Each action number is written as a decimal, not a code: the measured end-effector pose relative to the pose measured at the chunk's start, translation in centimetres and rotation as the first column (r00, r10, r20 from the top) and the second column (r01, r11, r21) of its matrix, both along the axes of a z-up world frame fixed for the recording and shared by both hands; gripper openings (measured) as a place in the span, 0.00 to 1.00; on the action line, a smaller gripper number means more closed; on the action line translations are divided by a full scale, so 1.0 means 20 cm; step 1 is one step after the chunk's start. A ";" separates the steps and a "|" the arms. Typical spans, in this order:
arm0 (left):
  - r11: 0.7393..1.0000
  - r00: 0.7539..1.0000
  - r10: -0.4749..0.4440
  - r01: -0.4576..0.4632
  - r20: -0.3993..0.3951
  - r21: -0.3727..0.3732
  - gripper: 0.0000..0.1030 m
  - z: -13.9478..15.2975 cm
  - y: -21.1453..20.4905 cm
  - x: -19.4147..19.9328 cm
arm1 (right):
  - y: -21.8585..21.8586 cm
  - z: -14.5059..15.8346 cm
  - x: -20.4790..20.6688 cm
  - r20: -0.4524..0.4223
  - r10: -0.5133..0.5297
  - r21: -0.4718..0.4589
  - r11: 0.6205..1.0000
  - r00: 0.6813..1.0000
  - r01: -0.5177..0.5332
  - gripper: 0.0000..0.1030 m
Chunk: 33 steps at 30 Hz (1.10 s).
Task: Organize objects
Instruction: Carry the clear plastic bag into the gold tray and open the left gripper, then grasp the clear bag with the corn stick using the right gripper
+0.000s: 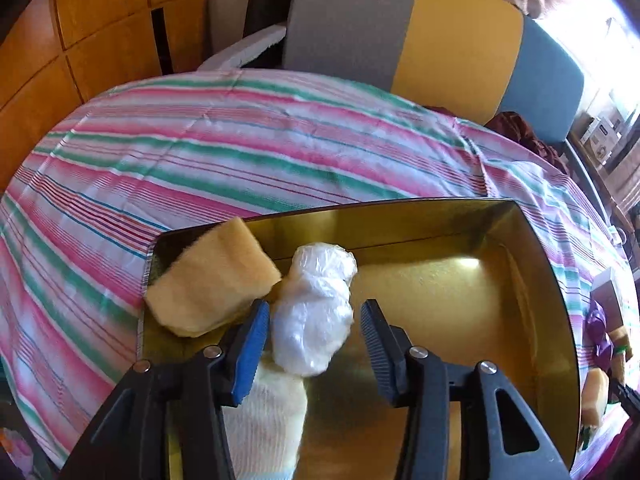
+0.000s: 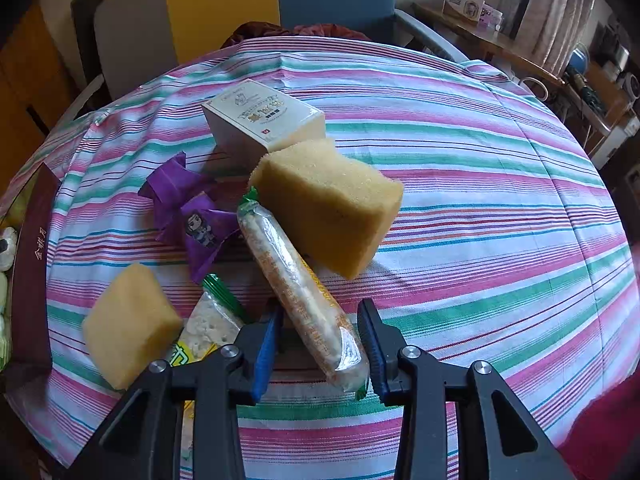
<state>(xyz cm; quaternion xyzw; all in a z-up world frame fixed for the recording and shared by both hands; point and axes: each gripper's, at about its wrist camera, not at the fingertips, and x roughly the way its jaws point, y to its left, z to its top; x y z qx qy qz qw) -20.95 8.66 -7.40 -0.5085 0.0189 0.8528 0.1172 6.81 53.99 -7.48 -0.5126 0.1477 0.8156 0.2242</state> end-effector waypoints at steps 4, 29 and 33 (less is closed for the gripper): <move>1.000 1.000 0.006 -0.006 -0.025 0.018 0.47 0.06 -0.04 0.09 | 0.00 0.00 0.00 -0.002 0.003 -0.004 1.000 1.000 -0.003 0.39; 0.980 0.992 -0.126 0.129 -0.030 0.154 0.47 0.09 0.08 0.80 | -0.07 0.03 0.00 -0.032 0.055 0.024 0.998 0.998 -0.054 0.24; 0.981 0.992 -0.116 0.123 -0.052 0.148 0.47 0.12 0.06 0.81 | -0.08 0.06 0.01 -0.065 0.074 0.025 0.997 0.995 -0.072 0.21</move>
